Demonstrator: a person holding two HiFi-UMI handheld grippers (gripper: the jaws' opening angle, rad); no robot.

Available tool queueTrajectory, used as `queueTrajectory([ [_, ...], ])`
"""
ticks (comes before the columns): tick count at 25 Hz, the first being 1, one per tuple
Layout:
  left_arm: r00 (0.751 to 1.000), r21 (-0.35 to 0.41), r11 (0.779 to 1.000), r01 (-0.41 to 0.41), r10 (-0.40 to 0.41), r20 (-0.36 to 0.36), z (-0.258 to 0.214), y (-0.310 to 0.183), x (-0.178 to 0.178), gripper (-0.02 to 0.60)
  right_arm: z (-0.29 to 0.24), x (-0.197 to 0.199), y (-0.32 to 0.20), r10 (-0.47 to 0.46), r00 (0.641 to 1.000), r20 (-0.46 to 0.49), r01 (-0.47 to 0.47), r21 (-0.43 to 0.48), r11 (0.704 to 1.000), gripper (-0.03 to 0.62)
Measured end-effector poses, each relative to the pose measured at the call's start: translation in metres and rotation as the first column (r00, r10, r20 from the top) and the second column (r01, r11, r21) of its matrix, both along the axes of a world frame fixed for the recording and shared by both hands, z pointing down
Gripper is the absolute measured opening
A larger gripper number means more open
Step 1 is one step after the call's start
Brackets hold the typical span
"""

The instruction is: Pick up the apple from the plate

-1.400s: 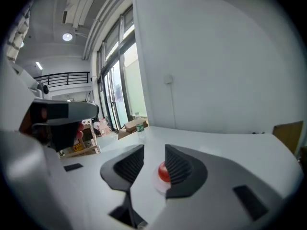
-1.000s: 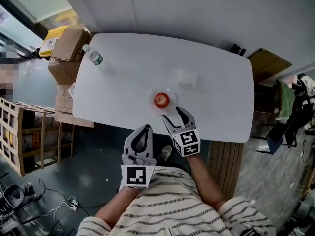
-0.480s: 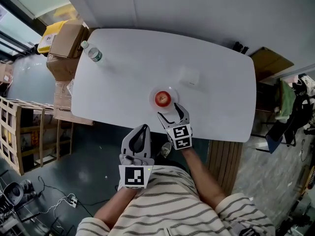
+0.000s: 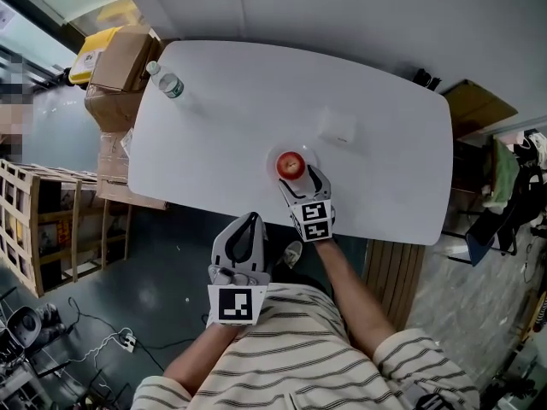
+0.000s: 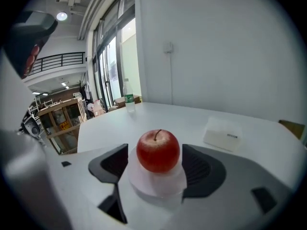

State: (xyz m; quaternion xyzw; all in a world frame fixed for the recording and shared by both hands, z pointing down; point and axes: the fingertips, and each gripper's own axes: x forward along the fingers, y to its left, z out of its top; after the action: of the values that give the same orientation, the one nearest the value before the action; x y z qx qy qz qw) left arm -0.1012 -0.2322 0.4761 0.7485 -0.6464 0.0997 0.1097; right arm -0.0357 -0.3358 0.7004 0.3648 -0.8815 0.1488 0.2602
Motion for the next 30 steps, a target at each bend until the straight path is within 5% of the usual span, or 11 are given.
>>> queueTrajectory([
  [19, 0.999, -0.023, 0.999, 0.034, -0.034, 0.000, 0.005, 0.007, -0.020, 0.005, 0.020, -0.006, -0.011, 0.034, 0.999, 0.003, -0.034, -0.034, 0.999, 0.339],
  [30, 1.000, -0.017, 1.000, 0.018, -0.018, -0.018, 0.002, 0.008, -0.012, 0.005, -0.021, 0.005, -0.006, 0.064, 0.997, 0.042, -0.064, -0.006, 0.998, 0.338],
])
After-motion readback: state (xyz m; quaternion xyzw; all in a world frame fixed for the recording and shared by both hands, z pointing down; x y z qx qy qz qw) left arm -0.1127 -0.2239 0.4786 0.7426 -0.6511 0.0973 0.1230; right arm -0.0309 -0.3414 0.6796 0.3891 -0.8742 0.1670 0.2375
